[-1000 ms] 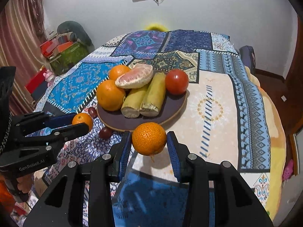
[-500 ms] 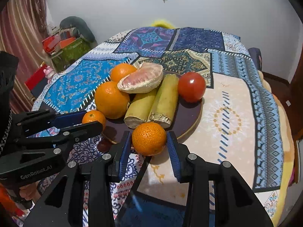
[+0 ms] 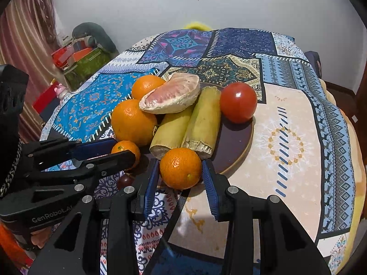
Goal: Organize fruits
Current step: 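Place the mandarin on the plate while the right gripper carries its mandarin, then lower the mandarin onto the plate and open the right gripper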
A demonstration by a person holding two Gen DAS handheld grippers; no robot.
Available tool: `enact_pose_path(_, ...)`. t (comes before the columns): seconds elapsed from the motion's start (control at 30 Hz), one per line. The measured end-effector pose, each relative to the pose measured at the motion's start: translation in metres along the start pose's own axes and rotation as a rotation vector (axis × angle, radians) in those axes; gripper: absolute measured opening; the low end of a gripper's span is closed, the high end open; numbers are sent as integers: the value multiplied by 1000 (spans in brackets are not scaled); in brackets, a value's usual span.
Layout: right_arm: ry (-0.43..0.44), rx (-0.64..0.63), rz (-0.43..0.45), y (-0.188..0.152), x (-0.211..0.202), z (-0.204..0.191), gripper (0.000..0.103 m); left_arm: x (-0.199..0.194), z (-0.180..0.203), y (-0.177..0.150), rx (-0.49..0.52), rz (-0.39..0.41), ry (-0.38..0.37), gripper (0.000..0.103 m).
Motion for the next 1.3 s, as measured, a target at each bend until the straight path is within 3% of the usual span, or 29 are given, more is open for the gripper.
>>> enact_pose_path(0.37, -16, -24, 2, 3, -11, -2, 36, -35, -15, 9, -16, 50, 30, 45)
enact_pose_path(0.63, -3, -58, 20, 10, -29, -19, 36, -75, -35, 11, 5, 93, 83, 65)
enact_pose_path(0.97, 21, -103, -5, -3, -31, -48, 37, -100, -64, -10, -28, 83, 112, 67)
enact_pose_path(1.3, 32, -92, -101, -46, -46, -49, 38, -108, -72, -34, -23, 67, 139, 67)
Point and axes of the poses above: each gripper's, at about its wrist camera, not at the fingertips, and x roughly the way its jaws point, z to its right, y to its top, the point moved 10 cm from there along x, roughly the way its jaws point, and after that the axes turned 14 degrees about z, right-handed, at the moved point
